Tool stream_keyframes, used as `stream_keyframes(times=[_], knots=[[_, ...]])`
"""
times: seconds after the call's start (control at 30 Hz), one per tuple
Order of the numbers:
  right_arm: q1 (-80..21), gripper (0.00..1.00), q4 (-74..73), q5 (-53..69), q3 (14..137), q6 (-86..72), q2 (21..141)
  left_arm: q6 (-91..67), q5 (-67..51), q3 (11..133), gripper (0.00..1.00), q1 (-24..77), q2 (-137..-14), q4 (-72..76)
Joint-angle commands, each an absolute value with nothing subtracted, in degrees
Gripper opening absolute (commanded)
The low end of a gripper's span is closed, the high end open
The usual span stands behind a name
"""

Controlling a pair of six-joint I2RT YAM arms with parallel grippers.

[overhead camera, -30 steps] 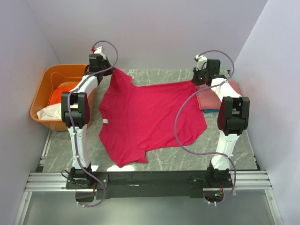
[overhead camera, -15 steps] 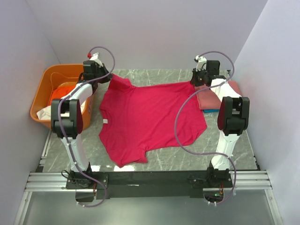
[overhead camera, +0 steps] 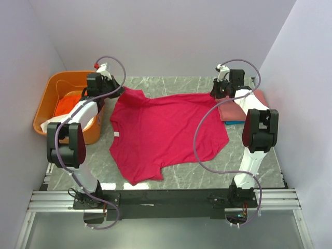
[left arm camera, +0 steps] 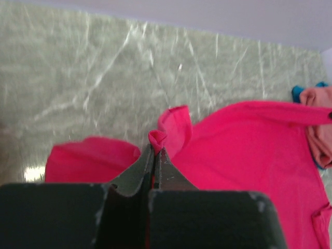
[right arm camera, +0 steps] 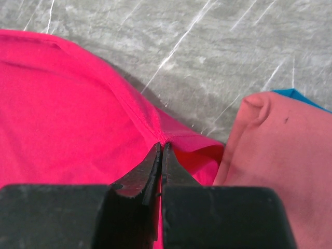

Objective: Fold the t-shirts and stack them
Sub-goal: Fold the tshirt

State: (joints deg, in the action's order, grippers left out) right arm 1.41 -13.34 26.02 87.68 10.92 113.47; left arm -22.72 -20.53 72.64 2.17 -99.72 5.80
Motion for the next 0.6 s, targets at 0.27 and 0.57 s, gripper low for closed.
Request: stream_keyframes(times=[0.27,0.57], knots=[[3.4,0.0,-12.9,28.6,85.7,10.1,107.5,-19.2,-19.8,67.9,0.0,2.1,-91.3,4.9],[5.4,0.0,-14.0,31.0,84.7,10.9,107.1,-18.6,-18.3,64.6,0.0,2.0,-87.4,3.4]])
